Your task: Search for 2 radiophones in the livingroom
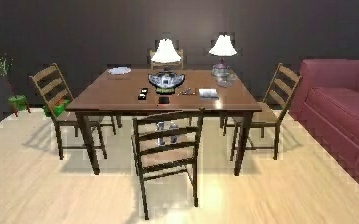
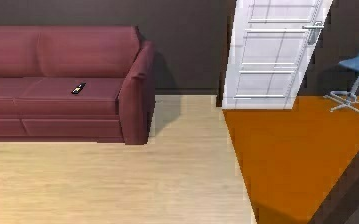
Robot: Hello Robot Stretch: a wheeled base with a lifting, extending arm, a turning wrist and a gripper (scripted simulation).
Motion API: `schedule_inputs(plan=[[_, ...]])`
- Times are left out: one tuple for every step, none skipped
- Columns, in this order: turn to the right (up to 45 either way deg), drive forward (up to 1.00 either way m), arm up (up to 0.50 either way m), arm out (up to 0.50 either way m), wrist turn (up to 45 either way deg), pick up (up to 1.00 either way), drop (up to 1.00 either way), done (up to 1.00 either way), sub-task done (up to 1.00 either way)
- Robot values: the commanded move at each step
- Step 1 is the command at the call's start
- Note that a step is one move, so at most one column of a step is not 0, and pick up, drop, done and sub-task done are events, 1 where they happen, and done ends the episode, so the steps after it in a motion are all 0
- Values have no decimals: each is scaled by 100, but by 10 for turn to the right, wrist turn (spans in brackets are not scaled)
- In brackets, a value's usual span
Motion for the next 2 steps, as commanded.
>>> schedule_inputs(plan=[[0, 45, 0, 0, 0, 0, 0, 0, 0], [0, 0, 0, 0, 0, 0, 0, 100, 0]])
